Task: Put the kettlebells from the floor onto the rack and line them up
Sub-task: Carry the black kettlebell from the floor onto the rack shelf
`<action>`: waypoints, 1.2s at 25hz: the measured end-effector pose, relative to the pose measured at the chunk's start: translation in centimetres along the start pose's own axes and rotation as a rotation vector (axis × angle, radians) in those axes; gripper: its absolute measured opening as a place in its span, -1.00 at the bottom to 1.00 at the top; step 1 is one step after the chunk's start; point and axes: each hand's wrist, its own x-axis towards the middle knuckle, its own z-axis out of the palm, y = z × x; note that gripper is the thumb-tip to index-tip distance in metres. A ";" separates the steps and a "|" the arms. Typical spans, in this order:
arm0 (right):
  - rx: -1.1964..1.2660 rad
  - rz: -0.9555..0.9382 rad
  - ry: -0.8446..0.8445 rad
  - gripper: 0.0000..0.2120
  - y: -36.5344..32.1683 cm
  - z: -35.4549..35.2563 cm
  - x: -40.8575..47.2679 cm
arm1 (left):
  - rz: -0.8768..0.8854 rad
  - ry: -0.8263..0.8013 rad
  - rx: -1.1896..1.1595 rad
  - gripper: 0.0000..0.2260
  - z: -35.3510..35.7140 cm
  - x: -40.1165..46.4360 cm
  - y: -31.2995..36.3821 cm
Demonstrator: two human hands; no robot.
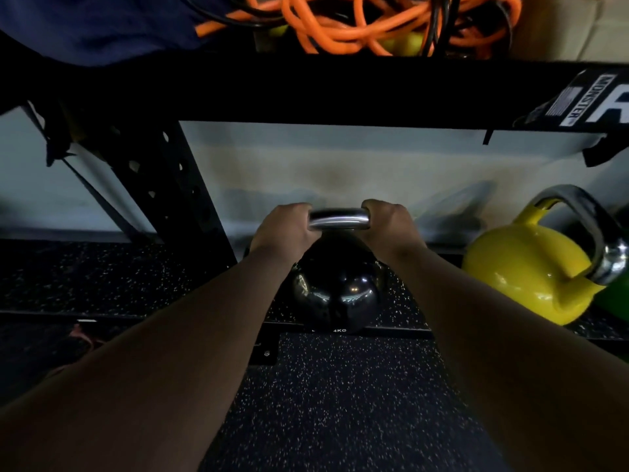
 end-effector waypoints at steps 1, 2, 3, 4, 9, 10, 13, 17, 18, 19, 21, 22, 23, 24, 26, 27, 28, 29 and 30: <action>-0.018 0.005 -0.011 -0.85 -0.1 -0.2 -0.1 | -0.003 -0.014 0.002 -0.83 0.0 0.0 0.1; -0.035 0.009 -0.024 -0.79 -0.2 -0.4 -0.3 | -0.006 -0.028 0.008 -0.83 0.0 -0.1 0.2; -0.038 0.014 -0.042 -0.71 -0.3 -0.7 -0.7 | -0.016 -0.040 0.005 -0.82 -0.1 -0.1 0.3; -0.033 0.008 -0.055 -0.62 -0.3 -1.0 -1.2 | -0.022 -0.051 -0.008 -0.81 -0.2 -0.2 0.3; -0.021 -0.069 -0.023 -0.41 1.0 -3.6 -4.1 | -0.019 0.055 -0.137 -0.51 -0.5 -2.2 -0.2; -0.013 -0.054 -0.016 -0.41 1.4 -4.1 -5.0 | -0.007 0.099 -0.119 -0.43 -0.4 -3.1 0.3; -0.017 -0.049 0.018 -0.46 2.6 -5.9 -8.5 | 0.068 0.151 0.006 -0.26 -0.4 -6.0 3.1; 0.002 -0.076 0.112 -0.53 4.0 -9.1 -14.6 | 0.168 0.101 0.098 -0.30 -1.3 -10.2 8.2; 0.008 -0.084 0.130 -0.54 4.4 -10.2 -16.6 | 0.199 0.087 0.110 -0.35 -1.7 -11.9 9.8; 0.017 -0.095 0.146 -0.56 4.9 -11.3 -18.8 | 0.238 0.075 0.118 -0.41 -2.1 -13.9 11.6; 0.041 -0.104 0.167 -0.59 6.1 -13.4 -24.2 | 0.301 0.041 0.102 -0.50 -2.7 -18.7 15.0; 0.049 -0.107 0.162 -0.60 6.8 -14.1 -27.4 | 0.307 0.007 0.086 -0.52 -3.0 -21.6 16.6; 0.055 -0.113 0.146 -0.60 7.5 -14.6 -30.9 | 0.301 -0.036 0.079 -0.53 -3.2 -24.8 18.0; 0.058 -0.117 0.125 -0.59 8.0 -15.0 -34.4 | 0.297 -0.086 0.087 -0.53 -3.4 -27.9 19.3; 0.063 -0.118 0.078 -0.60 9.2 -15.6 -41.5 | 0.300 -0.181 0.093 -0.57 -3.3 -34.8 21.8; 0.070 -0.117 0.054 -0.60 9.7 -15.9 -45.0 | 0.289 -0.215 0.070 -0.60 -3.1 -38.5 22.9; 0.081 -0.111 0.021 -0.61 10.1 -15.9 -48.4 | 0.261 -0.247 0.032 -0.63 -2.9 -42.1 23.8; 0.088 -0.103 -0.014 -0.62 10.2 -15.7 -51.7 | 0.227 -0.282 -0.001 -0.66 -2.5 -45.7 24.4; 0.086 -0.095 -0.045 -0.63 10.5 -15.2 -54.8 | 0.204 -0.322 -0.019 -0.70 -1.8 -49.0 24.8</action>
